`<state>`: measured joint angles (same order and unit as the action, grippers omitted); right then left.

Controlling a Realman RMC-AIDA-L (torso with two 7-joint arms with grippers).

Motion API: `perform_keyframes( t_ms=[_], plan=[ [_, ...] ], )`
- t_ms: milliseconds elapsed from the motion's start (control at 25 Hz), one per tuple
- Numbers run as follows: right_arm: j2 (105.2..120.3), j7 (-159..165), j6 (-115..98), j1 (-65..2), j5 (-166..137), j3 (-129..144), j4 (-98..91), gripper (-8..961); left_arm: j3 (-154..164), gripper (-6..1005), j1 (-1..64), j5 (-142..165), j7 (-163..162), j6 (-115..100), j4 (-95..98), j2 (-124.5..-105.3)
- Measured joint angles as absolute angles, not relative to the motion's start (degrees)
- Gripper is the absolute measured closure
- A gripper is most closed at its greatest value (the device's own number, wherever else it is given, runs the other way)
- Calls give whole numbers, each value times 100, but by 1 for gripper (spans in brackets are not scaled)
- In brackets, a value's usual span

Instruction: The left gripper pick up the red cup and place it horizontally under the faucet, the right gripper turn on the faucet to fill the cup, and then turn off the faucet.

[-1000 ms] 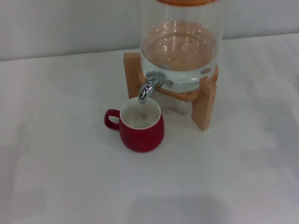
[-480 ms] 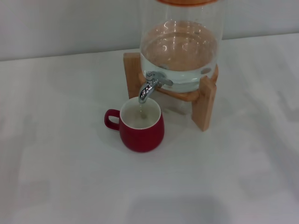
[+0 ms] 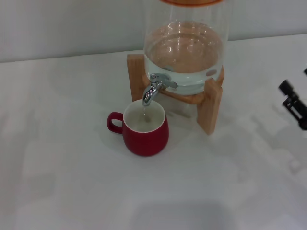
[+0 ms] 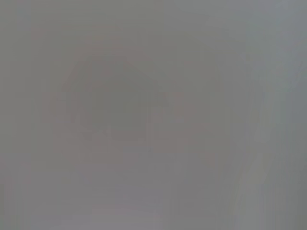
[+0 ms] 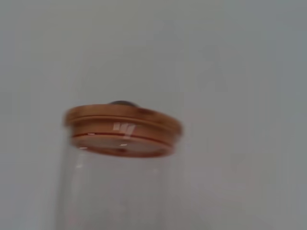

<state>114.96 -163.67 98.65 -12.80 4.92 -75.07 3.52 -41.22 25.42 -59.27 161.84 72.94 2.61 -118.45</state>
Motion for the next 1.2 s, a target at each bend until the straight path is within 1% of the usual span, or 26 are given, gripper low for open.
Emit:
perform_keyframes(
  t_ms=[640, 1200],
  plan=[
    [11505, -16453, 9869, -1366, 492, -6194, 859, 274, -4107, 319, 2574, -5986, 16181, 7286, 264, -11838],
    [11518, -16518, 9535, -1681, 492, -5520, 1178, 272, -4070, 319, 2575, -5951, 16180, 7317, 263, -11867]
  ],
)
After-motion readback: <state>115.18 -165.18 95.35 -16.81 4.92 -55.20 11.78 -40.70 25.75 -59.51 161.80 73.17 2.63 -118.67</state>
